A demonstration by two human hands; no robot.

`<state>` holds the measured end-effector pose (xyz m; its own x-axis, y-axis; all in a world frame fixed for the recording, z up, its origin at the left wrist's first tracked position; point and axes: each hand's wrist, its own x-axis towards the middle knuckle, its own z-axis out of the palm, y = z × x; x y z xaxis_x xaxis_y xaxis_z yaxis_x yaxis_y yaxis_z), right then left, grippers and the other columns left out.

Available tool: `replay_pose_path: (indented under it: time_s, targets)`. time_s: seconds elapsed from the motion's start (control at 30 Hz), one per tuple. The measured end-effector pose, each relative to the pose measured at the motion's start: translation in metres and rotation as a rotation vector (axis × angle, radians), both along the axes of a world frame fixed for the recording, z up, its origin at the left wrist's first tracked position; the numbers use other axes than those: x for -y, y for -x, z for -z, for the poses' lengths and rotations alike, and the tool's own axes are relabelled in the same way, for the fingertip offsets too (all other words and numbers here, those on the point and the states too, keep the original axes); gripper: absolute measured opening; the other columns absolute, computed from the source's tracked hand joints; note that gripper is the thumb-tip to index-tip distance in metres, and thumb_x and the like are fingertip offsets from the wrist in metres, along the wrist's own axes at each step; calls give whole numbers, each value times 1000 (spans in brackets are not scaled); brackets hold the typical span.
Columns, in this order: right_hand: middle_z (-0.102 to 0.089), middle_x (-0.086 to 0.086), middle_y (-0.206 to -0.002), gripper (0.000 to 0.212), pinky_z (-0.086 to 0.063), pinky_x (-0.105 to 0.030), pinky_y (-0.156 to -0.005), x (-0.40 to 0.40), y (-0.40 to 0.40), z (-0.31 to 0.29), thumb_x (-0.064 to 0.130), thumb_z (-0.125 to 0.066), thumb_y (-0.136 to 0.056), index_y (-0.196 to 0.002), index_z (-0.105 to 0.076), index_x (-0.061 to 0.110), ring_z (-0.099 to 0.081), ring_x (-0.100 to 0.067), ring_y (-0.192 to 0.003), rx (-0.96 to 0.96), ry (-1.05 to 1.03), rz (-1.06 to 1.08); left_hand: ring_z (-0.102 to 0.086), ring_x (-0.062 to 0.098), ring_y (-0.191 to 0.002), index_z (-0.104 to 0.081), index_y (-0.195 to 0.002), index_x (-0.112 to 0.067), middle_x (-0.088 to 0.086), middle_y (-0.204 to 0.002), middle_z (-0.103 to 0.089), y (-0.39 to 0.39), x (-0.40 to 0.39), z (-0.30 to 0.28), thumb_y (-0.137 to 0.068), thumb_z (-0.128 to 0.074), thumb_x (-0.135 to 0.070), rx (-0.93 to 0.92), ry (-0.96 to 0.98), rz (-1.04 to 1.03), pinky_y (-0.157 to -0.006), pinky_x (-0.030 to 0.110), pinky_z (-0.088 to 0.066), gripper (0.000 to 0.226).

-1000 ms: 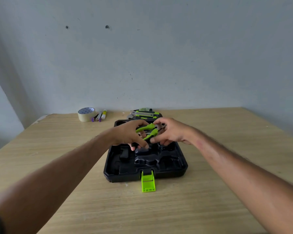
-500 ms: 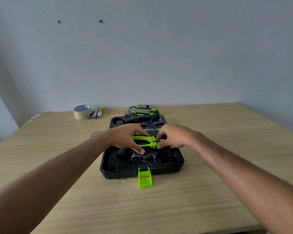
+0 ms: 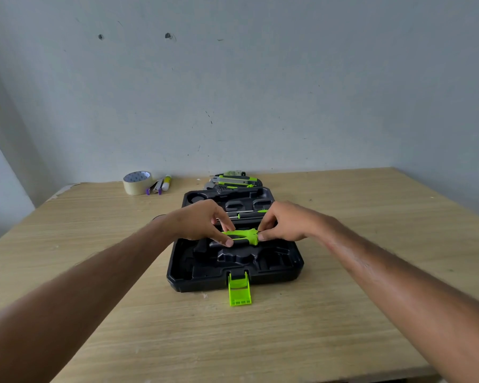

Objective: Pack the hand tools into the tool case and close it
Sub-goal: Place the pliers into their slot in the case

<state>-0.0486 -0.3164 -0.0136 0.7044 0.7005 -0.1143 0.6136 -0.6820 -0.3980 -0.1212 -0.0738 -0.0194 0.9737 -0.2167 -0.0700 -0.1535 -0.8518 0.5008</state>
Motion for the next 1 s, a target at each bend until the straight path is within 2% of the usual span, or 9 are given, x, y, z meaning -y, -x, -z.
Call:
replay_pose_path:
  time_s: [0.1, 0.17, 0.27, 0.33, 0.43, 0.57, 0.77, 0.83, 1.0]
  targets:
    - [-71, 16, -77, 21, -42, -24, -62, 3, -3, 3, 43, -78, -86, -100, -82, 29, -60, -2, -70, -66, -79, 39, -59, -10, -79, -78, -109, -24, -11, -101, -71, -3, 0, -2, -74, -85, -45, -30, 4, 13, -67, 10, -38, 42]
    - [-73, 13, -79, 24, -42, -24, -61, 5, -4, 5, 47, -81, -82, -96, -83, 27, -60, -1, -69, -70, -122, 71, -56, -8, -75, -76, -108, -25, -8, -98, -65, -3, -3, -1, -69, -85, -55, -27, 42, -4, -66, 11, -38, 49]
    - [-69, 3, -96, 51, -50, -31, -72, 9, -6, 13, 59, -85, -69, -99, -71, 21, -63, -13, -86, 31, -166, 218, -52, 5, -104, -67, -113, -40, -13, -109, -57, -2, -12, 8, -46, -70, -89, 24, -29, -92, -91, 30, -43, 84]
    - [-61, 1, -106, 71, -49, -34, -74, 11, -9, 19, 71, -83, -60, -103, -57, 21, -61, -16, -93, 12, -208, 342, -46, 11, -119, -61, -122, -44, -16, -119, -56, -2, -16, 15, -45, -61, -96, 31, -91, -110, -103, 38, -41, 93]
    - [-53, -3, -125, 89, -48, -35, -82, 11, -9, 28, 72, -85, -54, -116, -48, 21, -57, -18, -106, -112, -229, 426, -47, 8, -127, -58, -128, -46, -15, -128, -58, -2, -16, 23, -52, -63, -93, 19, -24, -106, -113, 41, -38, 89]
    - [-52, -6, -136, 98, -42, -34, -85, 10, -6, 30, 62, -87, -64, -136, -37, 18, -52, -20, -111, -217, -246, 454, -50, 5, -128, -58, -127, -49, -17, -132, -59, 0, -17, 32, -58, -69, -87, 50, 43, -125, -115, 42, -38, 80]
    - [-53, -8, -140, 97, -39, -32, -85, 8, -7, 26, 53, -87, -69, -141, -34, 15, -50, -19, -108, -245, -253, 439, -48, 11, -125, -60, -113, -62, -29, -122, -57, 8, -13, 36, -58, -61, -93, 109, 12, -125, -111, 52, -36, 64]
    - [-52, -9, -143, 101, -39, -33, -85, 8, -7, 26, 55, -87, -69, -144, -32, 16, -49, -19, -108, -246, -246, 438, -43, 12, -128, -63, -110, -64, -27, -123, -56, 10, -11, 36, -56, -55, -97, 106, -16, -121, -113, 56, -29, 64]
    - [-49, -12, -148, 108, -39, -33, -87, 8, -10, 30, 58, -86, -68, -149, -28, 17, -48, -20, -108, -221, -227, 425, -40, 13, -125, -62, -110, -61, -24, -121, -54, 12, -6, 29, -52, -55, -96, 96, -87, -152, -112, 56, -27, 68]
